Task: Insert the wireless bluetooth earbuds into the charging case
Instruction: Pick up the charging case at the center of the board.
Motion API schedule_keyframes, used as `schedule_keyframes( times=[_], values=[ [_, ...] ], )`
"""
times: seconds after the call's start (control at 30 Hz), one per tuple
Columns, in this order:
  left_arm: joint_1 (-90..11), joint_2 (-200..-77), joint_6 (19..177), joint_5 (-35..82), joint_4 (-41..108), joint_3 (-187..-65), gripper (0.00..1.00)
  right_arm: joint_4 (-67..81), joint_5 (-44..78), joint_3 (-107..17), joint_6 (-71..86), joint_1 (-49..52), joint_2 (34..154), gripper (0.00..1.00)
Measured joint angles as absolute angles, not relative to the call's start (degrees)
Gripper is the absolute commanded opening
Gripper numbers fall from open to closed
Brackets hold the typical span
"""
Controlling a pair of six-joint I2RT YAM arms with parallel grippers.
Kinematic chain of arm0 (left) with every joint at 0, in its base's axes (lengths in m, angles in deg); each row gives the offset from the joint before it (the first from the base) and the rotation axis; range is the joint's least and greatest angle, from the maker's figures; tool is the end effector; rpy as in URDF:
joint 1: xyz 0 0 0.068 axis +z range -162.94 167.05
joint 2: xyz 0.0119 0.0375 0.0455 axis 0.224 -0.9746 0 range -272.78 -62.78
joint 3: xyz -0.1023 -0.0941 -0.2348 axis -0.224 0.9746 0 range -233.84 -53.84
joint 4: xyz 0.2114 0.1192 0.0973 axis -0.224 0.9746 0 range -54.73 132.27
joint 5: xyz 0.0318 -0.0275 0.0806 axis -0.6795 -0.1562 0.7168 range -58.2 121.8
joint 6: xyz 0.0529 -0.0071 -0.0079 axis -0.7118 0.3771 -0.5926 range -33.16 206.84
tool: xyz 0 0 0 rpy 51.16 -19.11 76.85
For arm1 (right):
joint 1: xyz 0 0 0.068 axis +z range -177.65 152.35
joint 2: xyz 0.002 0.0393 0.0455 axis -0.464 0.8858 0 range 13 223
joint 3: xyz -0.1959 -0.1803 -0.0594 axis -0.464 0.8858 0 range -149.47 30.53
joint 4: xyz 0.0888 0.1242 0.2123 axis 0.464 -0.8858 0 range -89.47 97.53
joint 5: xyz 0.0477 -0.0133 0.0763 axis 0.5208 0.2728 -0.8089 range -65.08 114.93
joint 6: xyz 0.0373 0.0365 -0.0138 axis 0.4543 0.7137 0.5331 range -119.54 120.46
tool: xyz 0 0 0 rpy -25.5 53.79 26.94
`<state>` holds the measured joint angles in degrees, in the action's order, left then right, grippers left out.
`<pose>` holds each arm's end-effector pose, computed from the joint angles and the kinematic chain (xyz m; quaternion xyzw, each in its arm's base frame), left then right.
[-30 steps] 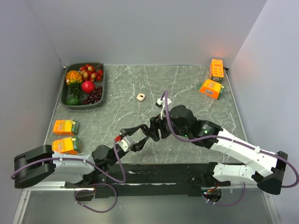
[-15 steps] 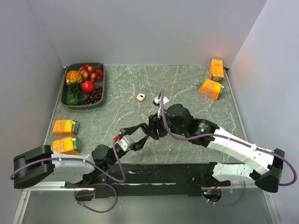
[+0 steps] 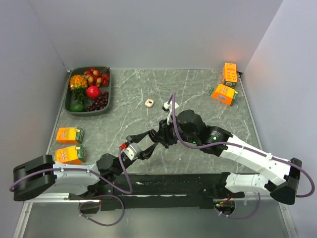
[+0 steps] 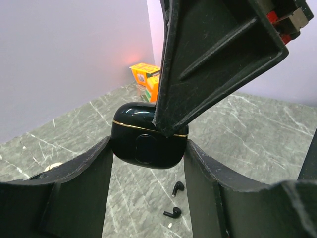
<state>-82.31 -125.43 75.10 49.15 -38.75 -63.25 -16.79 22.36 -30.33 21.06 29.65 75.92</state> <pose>0.0784 -0.1782 0.2259 0.2707 0.5073 -0.3170 0.7542 0.1311 0.2071 0.3510 -0.2786 0.8026 0.3461 0.3980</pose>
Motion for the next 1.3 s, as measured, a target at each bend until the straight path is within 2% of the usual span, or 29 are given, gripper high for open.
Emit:
schedule_keyframes(
  times=[0.3,0.47,0.67,0.87,1.0,1.13,1.3],
  values=[
    [-82.7,-124.4,75.1,48.8,-39.9,-63.2,0.01,-16.0,18.4,-30.2,23.2,28.0,74.1,0.38],
    [-82.8,-124.4,75.1,48.8,-40.3,-63.2,0.01,-15.7,17.0,-30.2,23.6,26.8,73.1,0.4],
    [-82.8,-124.2,75.1,48.9,-40.0,-62.9,0.01,-15.4,16.9,-30.2,23.8,25.5,71.9,0.48],
    [-82.8,-123.6,75.3,49.2,-39.9,-62.7,0.01,-15.4,18.0,-30.2,23.8,25.1,71.6,0.61],
    [-82.9,-123.6,75.3,49.2,-39.9,-62.7,0.01,-15.5,18.4,-30.2,23.0,25.1,71.0,0.65],
    [-83.0,-123.6,75.3,49.2,-39.9,-62.7,0.01,-15.7,18.4,-30.3,22.2,25.3,71.6,0.66],
    [-83.1,-123.6,75.3,49.2,-39.9,-62.7,0.01,-16.2,18.9,-31.5,21.2,26.9,73.3,0.62]
  ],
)
